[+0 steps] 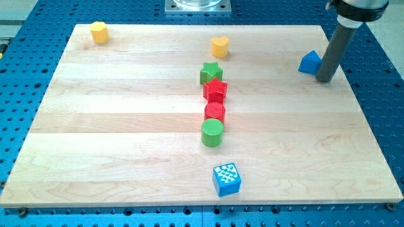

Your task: Place the triangle at the top right of the board

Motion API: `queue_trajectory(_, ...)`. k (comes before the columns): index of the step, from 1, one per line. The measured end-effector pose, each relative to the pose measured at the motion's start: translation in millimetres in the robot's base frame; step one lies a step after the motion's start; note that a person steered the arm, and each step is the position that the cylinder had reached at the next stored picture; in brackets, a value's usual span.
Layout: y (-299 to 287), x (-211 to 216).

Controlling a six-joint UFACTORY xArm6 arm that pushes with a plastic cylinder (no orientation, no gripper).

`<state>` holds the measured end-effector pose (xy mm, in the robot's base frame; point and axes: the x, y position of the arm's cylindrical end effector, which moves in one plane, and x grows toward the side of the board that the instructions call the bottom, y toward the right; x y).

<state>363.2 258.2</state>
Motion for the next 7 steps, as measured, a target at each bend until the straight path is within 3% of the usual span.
queue_trajectory(1,4.4,-37.1)
queue_trajectory(2,4.4,-41.8)
queue_trajectory(4,-19.9,13.2)
queue_trajectory(5,-51.8,14.1)
queue_trajectory(7,-50.6,-42.3)
